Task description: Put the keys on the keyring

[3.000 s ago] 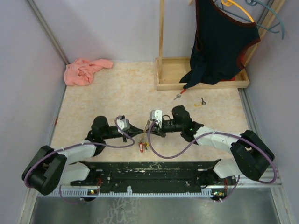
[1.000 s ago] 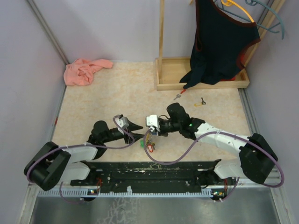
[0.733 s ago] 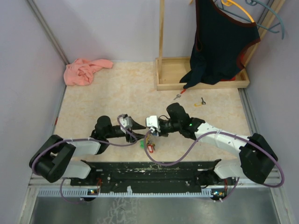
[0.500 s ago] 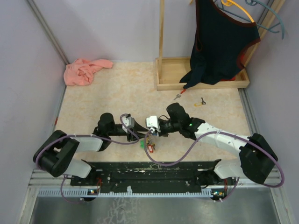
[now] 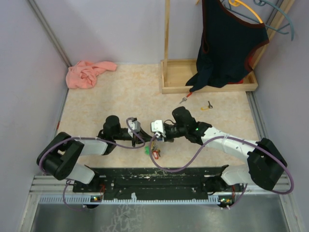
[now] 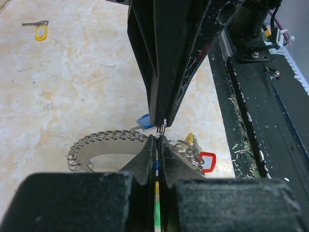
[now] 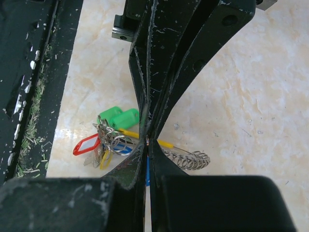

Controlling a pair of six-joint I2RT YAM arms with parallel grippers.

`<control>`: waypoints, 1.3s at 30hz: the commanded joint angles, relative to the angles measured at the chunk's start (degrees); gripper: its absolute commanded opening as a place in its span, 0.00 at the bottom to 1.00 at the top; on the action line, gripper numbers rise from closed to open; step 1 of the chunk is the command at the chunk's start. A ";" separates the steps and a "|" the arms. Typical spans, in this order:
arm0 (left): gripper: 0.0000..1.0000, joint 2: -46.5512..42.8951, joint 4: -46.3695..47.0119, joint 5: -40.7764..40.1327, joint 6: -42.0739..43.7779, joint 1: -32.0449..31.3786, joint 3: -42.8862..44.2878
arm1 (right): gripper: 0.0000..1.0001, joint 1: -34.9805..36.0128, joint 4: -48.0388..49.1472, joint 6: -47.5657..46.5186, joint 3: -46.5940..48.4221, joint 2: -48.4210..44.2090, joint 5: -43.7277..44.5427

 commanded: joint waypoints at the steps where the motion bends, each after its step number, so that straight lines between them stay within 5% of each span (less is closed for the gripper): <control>1: 0.01 -0.67 0.79 -1.72 -0.77 0.24 -0.06 | 0.00 0.39 2.49 0.00 3.02 -2.51 -0.49; 17: 0.01 -4.88 23.61 -23.39 -31.63 0.09 -7.27 | 0.00 1.36 12.60 5.67 -6.89 -5.55 3.26; 29: 0.01 -3.96 29.93 -33.06 -36.90 -2.57 -9.66 | 0.00 3.20 20.69 7.16 -7.75 -2.25 5.72; 39: 0.51 -10.06 15.84 -32.97 -27.96 -1.88 -10.70 | 0.00 0.34 13.86 3.32 -3.29 -4.17 5.17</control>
